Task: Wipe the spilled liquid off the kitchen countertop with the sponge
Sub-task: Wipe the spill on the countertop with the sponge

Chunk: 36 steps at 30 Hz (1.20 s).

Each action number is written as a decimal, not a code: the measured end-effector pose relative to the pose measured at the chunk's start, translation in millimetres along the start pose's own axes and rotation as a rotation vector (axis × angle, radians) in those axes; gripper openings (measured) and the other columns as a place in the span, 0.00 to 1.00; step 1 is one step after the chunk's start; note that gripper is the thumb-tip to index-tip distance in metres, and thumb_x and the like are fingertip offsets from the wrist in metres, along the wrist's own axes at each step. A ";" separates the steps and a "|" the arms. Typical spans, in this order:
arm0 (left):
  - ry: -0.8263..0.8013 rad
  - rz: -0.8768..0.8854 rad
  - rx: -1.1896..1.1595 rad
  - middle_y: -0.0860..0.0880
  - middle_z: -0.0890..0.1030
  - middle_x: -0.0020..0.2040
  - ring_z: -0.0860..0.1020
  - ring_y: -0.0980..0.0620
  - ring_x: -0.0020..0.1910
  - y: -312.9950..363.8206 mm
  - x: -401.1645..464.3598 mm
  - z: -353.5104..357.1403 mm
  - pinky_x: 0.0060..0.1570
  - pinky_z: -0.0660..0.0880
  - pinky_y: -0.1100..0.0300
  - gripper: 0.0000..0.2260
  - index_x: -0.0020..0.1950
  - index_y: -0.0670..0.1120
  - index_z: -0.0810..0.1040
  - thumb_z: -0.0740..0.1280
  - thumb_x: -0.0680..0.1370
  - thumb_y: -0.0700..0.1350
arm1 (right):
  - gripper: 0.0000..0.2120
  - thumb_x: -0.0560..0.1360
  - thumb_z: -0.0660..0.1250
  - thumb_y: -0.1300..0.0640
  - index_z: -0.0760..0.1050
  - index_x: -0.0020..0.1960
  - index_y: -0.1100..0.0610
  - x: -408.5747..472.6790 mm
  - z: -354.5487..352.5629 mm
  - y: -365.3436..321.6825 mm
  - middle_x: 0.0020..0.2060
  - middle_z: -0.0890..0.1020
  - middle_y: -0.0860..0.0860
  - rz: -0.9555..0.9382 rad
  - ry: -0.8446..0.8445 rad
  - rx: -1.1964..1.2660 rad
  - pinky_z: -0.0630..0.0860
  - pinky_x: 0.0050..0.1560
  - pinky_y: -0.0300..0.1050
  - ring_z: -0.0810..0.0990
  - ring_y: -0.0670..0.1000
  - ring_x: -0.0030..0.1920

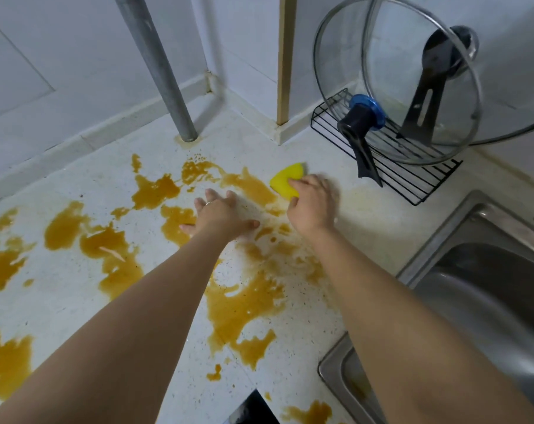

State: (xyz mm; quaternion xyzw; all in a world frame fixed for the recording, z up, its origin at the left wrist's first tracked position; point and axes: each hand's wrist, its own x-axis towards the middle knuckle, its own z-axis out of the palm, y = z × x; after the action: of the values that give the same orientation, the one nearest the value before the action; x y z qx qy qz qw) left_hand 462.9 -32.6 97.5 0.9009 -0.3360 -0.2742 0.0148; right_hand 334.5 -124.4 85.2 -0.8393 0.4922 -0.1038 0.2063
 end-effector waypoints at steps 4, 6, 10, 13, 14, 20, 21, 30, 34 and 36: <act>-0.017 -0.035 -0.009 0.49 0.43 0.78 0.41 0.43 0.76 4.4 -1.8 -1.5 0.66 0.50 0.27 0.40 0.77 0.55 0.52 0.67 0.71 0.64 | 0.17 0.71 0.63 0.57 0.77 0.59 0.51 -16.3 13.6 -21.0 0.56 0.77 0.51 -0.239 -0.089 0.029 0.64 0.62 0.46 0.70 0.54 0.58; -0.015 -0.026 -0.021 0.49 0.43 0.78 0.41 0.43 0.76 2.9 -2.1 -1.9 0.65 0.49 0.27 0.39 0.77 0.55 0.52 0.67 0.72 0.63 | 0.17 0.73 0.62 0.57 0.75 0.61 0.50 -8.1 5.8 -14.6 0.58 0.76 0.50 -0.163 0.003 -0.028 0.60 0.61 0.46 0.68 0.54 0.60; -0.011 -0.016 -0.022 0.49 0.44 0.78 0.42 0.44 0.76 1.3 -5.1 -3.2 0.66 0.49 0.27 0.39 0.77 0.55 0.53 0.68 0.72 0.62 | 0.19 0.75 0.60 0.58 0.71 0.65 0.49 7.5 -6.6 -7.1 0.63 0.73 0.49 0.008 0.020 -0.078 0.60 0.62 0.46 0.67 0.54 0.64; -0.034 -0.037 -0.030 0.50 0.42 0.78 0.40 0.44 0.76 4.5 -4.7 -3.8 0.66 0.49 0.27 0.39 0.77 0.56 0.51 0.67 0.72 0.62 | 0.14 0.71 0.63 0.58 0.78 0.56 0.52 -9.1 8.2 -26.4 0.55 0.77 0.51 -0.192 -0.098 0.023 0.66 0.59 0.46 0.71 0.55 0.58; -0.037 -0.037 -0.025 0.50 0.42 0.78 0.40 0.44 0.76 4.7 -4.5 -3.9 0.66 0.49 0.27 0.40 0.77 0.56 0.51 0.67 0.72 0.63 | 0.14 0.70 0.63 0.59 0.78 0.54 0.52 -13.1 10.4 -28.1 0.54 0.77 0.51 -0.212 -0.083 0.035 0.66 0.58 0.47 0.72 0.55 0.57; -0.018 -0.026 -0.077 0.50 0.43 0.78 0.41 0.46 0.77 1.7 -8.4 -5.0 0.67 0.46 0.29 0.39 0.77 0.55 0.52 0.69 0.72 0.61 | 0.17 0.74 0.61 0.56 0.73 0.62 0.48 1.0 -11.7 1.7 0.60 0.73 0.50 0.052 -0.005 -0.087 0.62 0.57 0.47 0.69 0.54 0.61; -0.016 -0.025 -0.069 0.50 0.43 0.78 0.40 0.46 0.77 1.8 -7.1 -4.8 0.66 0.47 0.28 0.39 0.77 0.55 0.52 0.69 0.72 0.61 | 0.16 0.73 0.62 0.56 0.75 0.60 0.49 -4.8 -8.5 -3.1 0.58 0.74 0.50 0.014 -0.036 -0.060 0.62 0.55 0.47 0.71 0.54 0.60; -0.006 0.003 -0.063 0.50 0.44 0.78 0.40 0.45 0.77 -2.2 -6.8 -1.3 0.67 0.47 0.28 0.39 0.77 0.55 0.52 0.67 0.72 0.62 | 0.17 0.73 0.62 0.59 0.75 0.61 0.51 -18.4 -26.6 22.3 0.58 0.74 0.53 0.097 0.058 -0.072 0.66 0.56 0.47 0.72 0.56 0.59; -0.007 -0.001 -0.071 0.49 0.43 0.78 0.39 0.45 0.77 -1.3 -6.3 -1.4 0.66 0.47 0.27 0.39 0.77 0.55 0.51 0.68 0.72 0.62 | 0.10 0.70 0.65 0.59 0.77 0.51 0.56 -51.9 -12.1 8.4 0.51 0.76 0.52 -0.112 -0.095 0.062 0.68 0.45 0.43 0.75 0.54 0.51; -0.006 0.003 -0.058 0.49 0.42 0.78 0.40 0.45 0.77 -1.7 -6.2 -0.6 0.66 0.47 0.27 0.39 0.77 0.55 0.51 0.67 0.72 0.62 | 0.10 0.69 0.65 0.60 0.77 0.50 0.56 -60.0 -10.7 10.6 0.49 0.76 0.52 -0.174 -0.078 0.087 0.70 0.45 0.44 0.75 0.54 0.49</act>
State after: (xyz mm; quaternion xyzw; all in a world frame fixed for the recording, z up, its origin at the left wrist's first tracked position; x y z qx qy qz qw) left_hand 460.4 -27.7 100.7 0.8988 -0.3292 -0.2866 0.0405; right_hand 292.5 -79.4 91.8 -0.8725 0.4040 -0.1097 0.2521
